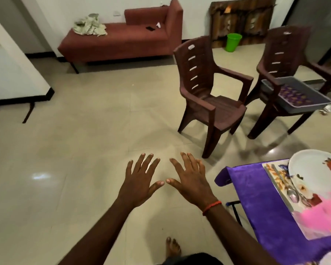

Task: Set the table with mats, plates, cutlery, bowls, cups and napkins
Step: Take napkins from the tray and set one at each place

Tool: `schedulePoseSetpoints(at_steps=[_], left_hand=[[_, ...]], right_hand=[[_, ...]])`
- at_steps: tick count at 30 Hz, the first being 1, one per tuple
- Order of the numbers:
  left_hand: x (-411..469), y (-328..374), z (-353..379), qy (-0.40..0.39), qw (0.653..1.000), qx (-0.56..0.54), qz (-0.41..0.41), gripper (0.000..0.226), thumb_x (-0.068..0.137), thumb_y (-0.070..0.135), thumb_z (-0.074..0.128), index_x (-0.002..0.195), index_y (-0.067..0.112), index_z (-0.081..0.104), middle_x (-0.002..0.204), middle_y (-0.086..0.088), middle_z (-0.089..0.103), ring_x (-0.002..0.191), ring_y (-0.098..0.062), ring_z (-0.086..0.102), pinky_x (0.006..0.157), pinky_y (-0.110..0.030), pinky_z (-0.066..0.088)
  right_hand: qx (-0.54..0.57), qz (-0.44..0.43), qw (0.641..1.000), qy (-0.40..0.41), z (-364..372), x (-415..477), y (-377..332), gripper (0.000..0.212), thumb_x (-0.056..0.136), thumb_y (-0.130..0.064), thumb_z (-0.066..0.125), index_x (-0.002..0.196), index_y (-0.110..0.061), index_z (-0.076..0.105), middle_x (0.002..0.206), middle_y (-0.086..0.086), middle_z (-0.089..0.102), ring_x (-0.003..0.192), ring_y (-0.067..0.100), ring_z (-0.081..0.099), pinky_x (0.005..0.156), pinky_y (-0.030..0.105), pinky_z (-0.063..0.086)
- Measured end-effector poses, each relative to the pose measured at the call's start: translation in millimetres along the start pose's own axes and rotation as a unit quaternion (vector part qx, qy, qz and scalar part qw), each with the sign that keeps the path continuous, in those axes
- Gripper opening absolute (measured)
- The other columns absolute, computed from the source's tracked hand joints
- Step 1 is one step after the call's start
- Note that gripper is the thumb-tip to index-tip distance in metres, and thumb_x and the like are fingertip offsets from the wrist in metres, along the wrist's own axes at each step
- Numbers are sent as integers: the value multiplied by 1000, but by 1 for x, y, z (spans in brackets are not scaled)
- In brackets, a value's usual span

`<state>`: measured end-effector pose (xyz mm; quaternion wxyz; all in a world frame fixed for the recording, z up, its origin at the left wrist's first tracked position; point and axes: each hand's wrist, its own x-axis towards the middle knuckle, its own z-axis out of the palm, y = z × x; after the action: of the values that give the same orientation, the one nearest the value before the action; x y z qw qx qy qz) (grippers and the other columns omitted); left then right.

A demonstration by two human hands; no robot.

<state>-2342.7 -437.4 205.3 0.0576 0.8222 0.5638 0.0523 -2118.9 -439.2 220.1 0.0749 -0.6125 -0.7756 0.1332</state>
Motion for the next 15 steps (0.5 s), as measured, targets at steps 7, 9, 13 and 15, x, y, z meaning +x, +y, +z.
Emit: schedulePoseSetpoints(at_steps=[7,9,13,15], left_hand=[[112,-7,-4,-3,997,-19,69,78,98,77,16,162,33,14,170,4,11,158,-20,-1,122,-59,14],[146,-11,-1,-11,995,-23,91,77,98,76,20,161,32,18,170,2,17,157,-22,5,121,-61,18],[214,-18,5,-21,988,-16,152,77,98,76,21,159,31,23,168,-1,24,156,-26,14,118,-62,25],[253,-21,6,-26,982,-17,184,77,98,77,20,160,30,22,168,-1,21,157,-24,10,118,-61,24]], right_hand=[[2,84,996,40,-16,56,41,73,94,-78,24,153,-37,25,166,7,15,154,30,7,120,51,9],[-1,109,993,37,-19,75,53,72,93,-78,24,153,-37,25,166,7,15,154,30,7,120,50,8],[-7,157,986,58,-30,112,75,75,92,-78,22,153,-35,28,164,9,18,153,31,11,119,51,12],[-5,193,979,63,-39,131,84,78,89,-80,18,153,-36,28,165,8,17,153,30,10,120,52,13]])
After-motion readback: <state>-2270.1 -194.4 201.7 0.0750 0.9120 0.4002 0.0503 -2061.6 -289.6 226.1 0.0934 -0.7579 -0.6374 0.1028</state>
